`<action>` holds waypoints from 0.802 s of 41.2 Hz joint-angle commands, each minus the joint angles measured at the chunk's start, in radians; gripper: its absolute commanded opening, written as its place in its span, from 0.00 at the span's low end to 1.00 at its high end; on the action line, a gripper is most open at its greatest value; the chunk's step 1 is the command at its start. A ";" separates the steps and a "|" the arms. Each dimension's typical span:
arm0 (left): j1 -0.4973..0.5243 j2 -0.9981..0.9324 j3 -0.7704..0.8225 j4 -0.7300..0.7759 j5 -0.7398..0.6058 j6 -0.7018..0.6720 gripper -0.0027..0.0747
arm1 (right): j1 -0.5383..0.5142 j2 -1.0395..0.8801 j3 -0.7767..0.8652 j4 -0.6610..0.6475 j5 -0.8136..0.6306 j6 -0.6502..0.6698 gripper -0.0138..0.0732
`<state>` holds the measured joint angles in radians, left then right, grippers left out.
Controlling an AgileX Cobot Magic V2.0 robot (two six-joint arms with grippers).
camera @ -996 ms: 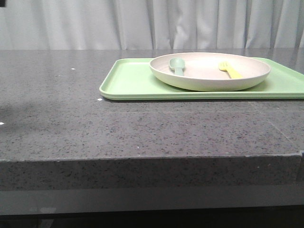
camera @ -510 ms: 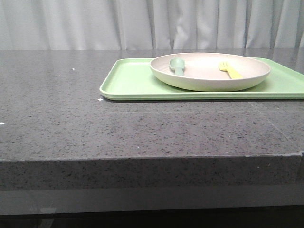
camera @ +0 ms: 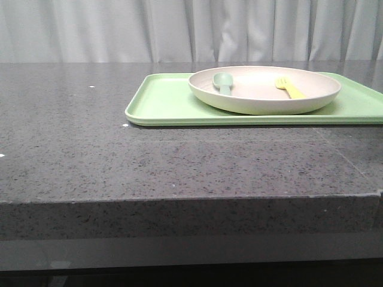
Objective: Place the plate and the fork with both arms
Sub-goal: 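Lower the right gripper onto the yellow fork handle and close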
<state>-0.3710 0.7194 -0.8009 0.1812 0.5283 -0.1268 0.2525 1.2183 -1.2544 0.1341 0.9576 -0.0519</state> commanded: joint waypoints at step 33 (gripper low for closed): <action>0.000 -0.004 -0.028 -0.003 -0.077 -0.008 0.54 | -0.062 0.563 -0.522 -0.042 0.145 0.205 0.72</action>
<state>-0.3710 0.7194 -0.8009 0.1797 0.5283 -0.1268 0.2109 1.8030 -1.7176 0.0993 1.1036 0.1381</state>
